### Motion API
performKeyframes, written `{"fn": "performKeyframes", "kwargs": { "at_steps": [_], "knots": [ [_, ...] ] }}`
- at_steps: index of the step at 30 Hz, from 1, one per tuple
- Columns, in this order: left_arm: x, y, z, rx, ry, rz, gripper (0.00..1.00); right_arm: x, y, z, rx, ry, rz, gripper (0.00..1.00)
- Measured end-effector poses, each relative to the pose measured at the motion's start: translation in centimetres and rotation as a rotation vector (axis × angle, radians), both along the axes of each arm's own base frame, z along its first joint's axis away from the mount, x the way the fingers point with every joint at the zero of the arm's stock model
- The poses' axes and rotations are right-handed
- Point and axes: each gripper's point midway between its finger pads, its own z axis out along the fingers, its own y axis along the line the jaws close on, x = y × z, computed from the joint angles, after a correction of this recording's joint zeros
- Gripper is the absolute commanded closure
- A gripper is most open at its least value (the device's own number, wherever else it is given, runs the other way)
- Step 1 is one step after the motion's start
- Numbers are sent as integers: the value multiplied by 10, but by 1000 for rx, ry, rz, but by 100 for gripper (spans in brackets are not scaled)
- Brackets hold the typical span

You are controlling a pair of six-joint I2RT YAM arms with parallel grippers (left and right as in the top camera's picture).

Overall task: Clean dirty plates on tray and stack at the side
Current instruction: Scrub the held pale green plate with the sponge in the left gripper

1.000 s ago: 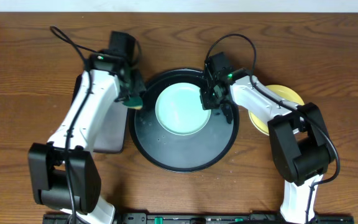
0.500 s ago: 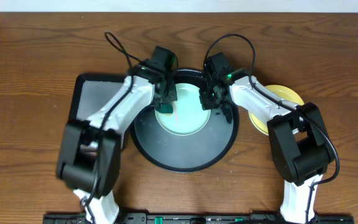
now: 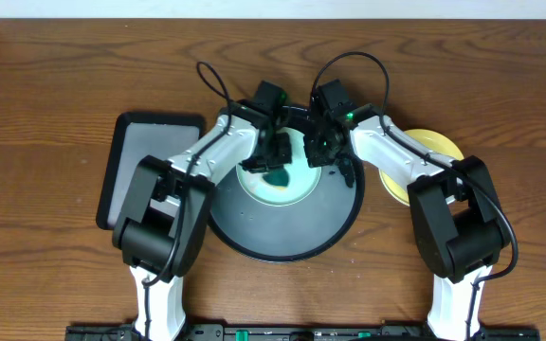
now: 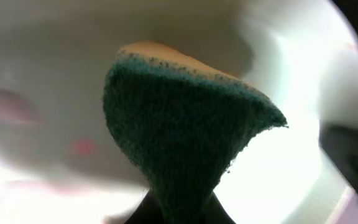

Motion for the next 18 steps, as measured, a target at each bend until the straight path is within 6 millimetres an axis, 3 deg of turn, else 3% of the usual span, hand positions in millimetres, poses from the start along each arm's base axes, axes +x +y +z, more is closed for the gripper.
{"fn": "performKeyframes", "kwargs": {
  "at_steps": [3,6,12,18],
  "knots": [
    [1,-8,0,-11,-17,-19,92,0,0,0,0,0,1,99],
    [14,-5,0,15,-74,-6,92,0,0,0,-1,0,2,99],
    [40,31,0,151,-170,71,92,-1,4,0,12,2,10,99],
    [29,49,-2,223,-114,76,92,-2,6,0,18,6,13,99]
  ]
}}
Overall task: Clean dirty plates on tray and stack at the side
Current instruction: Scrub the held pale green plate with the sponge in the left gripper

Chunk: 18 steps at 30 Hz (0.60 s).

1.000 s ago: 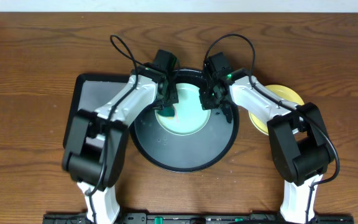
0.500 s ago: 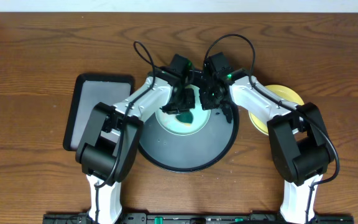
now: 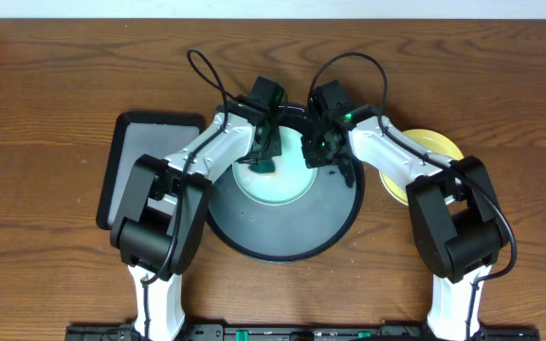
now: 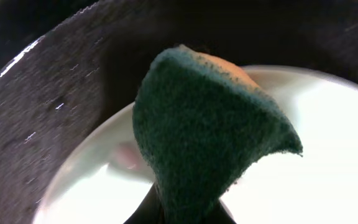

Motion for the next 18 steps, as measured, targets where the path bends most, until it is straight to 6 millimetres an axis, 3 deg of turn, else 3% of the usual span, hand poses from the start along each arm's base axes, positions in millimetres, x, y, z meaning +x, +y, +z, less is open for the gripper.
{"fn": "performKeyframes", "kwargs": {
  "at_steps": [5,9,12,14,18],
  "knots": [
    [-29,9,-2,-6,141,-89,92,0,0,0,2,-1,1,99],
    [-43,-7,0,-128,207,-161,92,0,0,0,3,0,1,99],
    [-34,-26,3,-223,160,-209,92,0,0,0,2,1,1,99],
    [-16,-34,5,-243,76,-232,92,0,0,0,2,2,1,99],
    [5,-27,5,-163,-21,-222,92,0,0,0,2,2,1,99]
  ]
}}
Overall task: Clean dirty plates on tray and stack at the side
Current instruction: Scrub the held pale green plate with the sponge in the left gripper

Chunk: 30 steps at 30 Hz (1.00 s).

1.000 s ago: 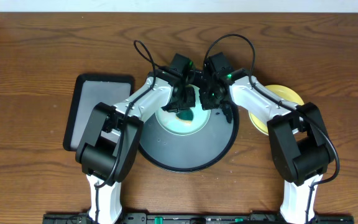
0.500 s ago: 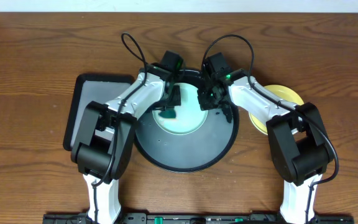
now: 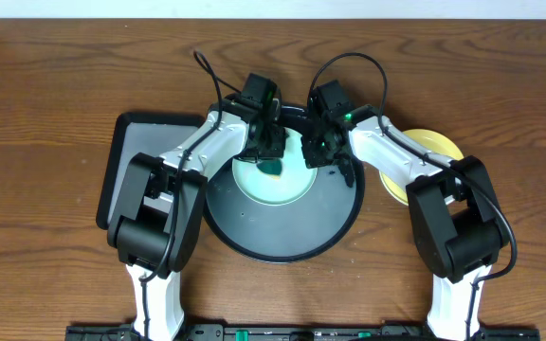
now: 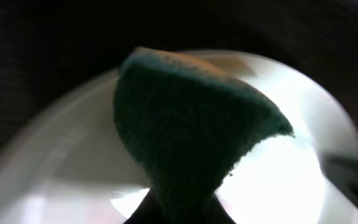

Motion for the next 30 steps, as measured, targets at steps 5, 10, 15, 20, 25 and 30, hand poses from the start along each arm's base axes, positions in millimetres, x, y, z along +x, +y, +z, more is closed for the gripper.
{"fn": "performKeyframes", "kwargs": {
  "at_steps": [5,10,15,20,25,30],
  "knots": [
    [3,24,-4,169,-39,36,92,0,1,0,3,2,1,99],
    [-12,39,-6,249,21,43,92,0,1,0,4,1,2,99],
    [-37,32,-7,152,149,-15,92,-1,1,0,6,3,3,99],
    [-54,-5,0,-73,224,-114,92,-1,1,0,6,5,3,99],
    [-33,-22,4,-144,124,-141,92,-1,1,0,6,5,3,99],
    [-8,18,-4,18,54,-7,92,-1,1,0,6,5,4,99]
  ]
}}
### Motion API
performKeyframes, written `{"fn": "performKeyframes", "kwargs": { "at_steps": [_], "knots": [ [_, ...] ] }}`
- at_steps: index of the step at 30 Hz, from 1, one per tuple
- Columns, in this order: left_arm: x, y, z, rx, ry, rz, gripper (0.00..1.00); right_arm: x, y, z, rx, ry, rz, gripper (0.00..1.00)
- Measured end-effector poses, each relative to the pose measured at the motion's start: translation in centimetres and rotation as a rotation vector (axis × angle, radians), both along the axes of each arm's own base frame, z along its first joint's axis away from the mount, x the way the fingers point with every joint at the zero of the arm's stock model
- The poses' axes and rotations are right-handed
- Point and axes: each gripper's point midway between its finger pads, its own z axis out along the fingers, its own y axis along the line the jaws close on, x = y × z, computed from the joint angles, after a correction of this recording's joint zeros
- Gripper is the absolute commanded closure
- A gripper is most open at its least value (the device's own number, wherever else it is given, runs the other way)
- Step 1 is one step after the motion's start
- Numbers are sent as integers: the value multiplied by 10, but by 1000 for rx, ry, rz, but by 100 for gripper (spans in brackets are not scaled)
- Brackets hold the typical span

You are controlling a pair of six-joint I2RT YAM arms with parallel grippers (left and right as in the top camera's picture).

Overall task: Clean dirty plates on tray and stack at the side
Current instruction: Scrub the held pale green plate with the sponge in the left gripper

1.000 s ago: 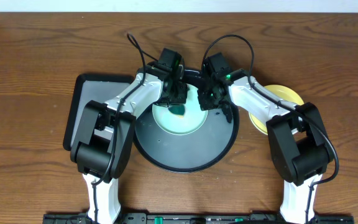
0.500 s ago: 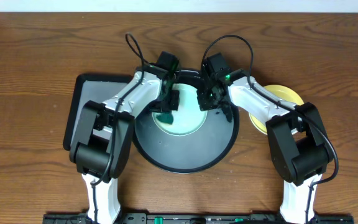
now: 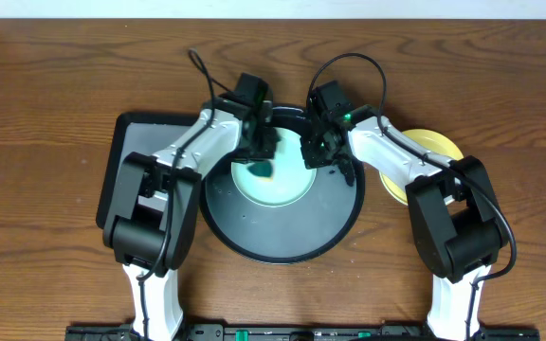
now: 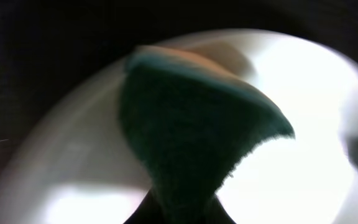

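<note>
A pale green plate (image 3: 282, 185) lies in the round black tray (image 3: 282, 237). My left gripper (image 3: 254, 144) is shut on a green scouring sponge (image 3: 261, 170), which presses on the plate's upper left part. In the left wrist view the sponge (image 4: 197, 130) fills the middle, pinched at the bottom by the left gripper (image 4: 182, 208), with the bright plate (image 4: 303, 93) behind it. My right gripper (image 3: 318, 152) sits on the plate's upper right rim, apparently clamped on it. A dark fingertip shows there.
A yellow plate (image 3: 429, 152) lies on the wooden table to the right of the round tray, partly under the right arm. A flat rectangular black tray (image 3: 140, 161) sits to the left. Both arms cross over the round tray's back half.
My left gripper and the sponge have shifted a little to the left on the plate. The right gripper and the plate are where they were.
The sponge was on the plate's middle, then at its upper left edge near the dark tray, then back toward the middle, and now left of centre again. All the while the right gripper stayed at the plate's upper right rim.
</note>
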Motion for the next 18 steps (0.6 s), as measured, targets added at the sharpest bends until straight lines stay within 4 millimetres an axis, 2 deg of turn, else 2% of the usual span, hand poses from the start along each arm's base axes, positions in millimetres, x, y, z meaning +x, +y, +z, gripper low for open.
{"fn": "performKeyframes", "kwargs": {
  "at_steps": [1,4,9,14,18],
  "knots": [
    [3,15,-2,46,2,47,92,0,0,0,0,0,0,99],
    [-10,33,-4,110,63,84,92,0,0,0,0,0,0,99],
    [-29,37,-4,124,145,90,92,-1,4,0,10,2,8,99],
    [-45,9,0,-17,217,24,92,-3,4,0,9,7,11,99],
    [-43,-19,3,-100,178,-40,92,-3,4,0,9,6,12,99]
  ]
}}
